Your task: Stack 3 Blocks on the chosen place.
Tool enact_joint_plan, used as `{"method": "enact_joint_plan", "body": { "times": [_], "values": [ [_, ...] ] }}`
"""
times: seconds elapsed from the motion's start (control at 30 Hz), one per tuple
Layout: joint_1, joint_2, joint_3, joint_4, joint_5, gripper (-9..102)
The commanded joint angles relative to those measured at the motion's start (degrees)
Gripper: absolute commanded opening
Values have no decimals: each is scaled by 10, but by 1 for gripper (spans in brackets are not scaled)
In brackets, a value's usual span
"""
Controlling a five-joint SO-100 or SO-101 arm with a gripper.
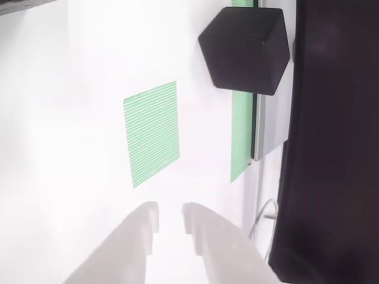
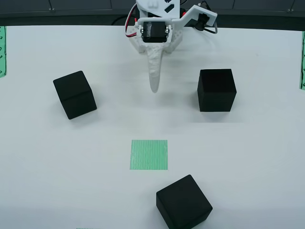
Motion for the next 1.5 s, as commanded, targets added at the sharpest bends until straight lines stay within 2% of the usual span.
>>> {"method": "enact_joint_plan", "body": {
  "times": [0.0, 0.87, 0.97, 1.47],
  "values": [
    [6, 5, 5, -11, 3, 0],
    [6, 5, 5, -11, 3, 0],
    [-28, 5, 7, -18, -5, 0],
    [-59, 5, 8, -21, -6, 0]
  ]
}}
